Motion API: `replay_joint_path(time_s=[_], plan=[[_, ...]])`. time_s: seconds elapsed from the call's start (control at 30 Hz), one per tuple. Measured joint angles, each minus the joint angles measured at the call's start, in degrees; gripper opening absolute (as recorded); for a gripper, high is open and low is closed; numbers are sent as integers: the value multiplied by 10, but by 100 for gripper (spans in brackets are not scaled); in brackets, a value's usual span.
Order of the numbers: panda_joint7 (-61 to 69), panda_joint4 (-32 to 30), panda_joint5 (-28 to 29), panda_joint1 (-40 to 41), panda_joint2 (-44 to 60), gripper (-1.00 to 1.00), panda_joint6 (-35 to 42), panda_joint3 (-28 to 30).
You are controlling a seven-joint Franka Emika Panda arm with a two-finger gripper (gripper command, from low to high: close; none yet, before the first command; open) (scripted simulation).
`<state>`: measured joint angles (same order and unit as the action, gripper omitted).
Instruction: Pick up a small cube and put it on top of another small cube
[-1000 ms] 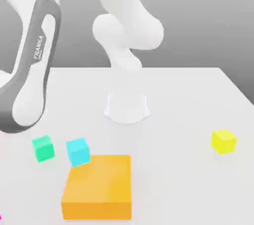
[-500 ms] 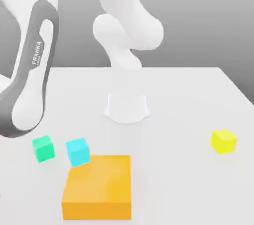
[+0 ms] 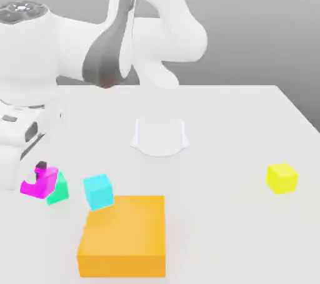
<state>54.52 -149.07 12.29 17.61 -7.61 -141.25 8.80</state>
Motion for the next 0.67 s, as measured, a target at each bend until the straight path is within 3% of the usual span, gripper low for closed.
replay_joint_path(time_s=[0.2, 0.4, 0.43, 0.67], plan=[[70, -105, -56, -41, -117, -100, 9, 8], [95, -138, -83, -59, -33, -100, -107, 19], [96, -140, -85, -59, -21, 100, -121, 19], [97, -140, -85, -59, -21, 100, -121, 19]])
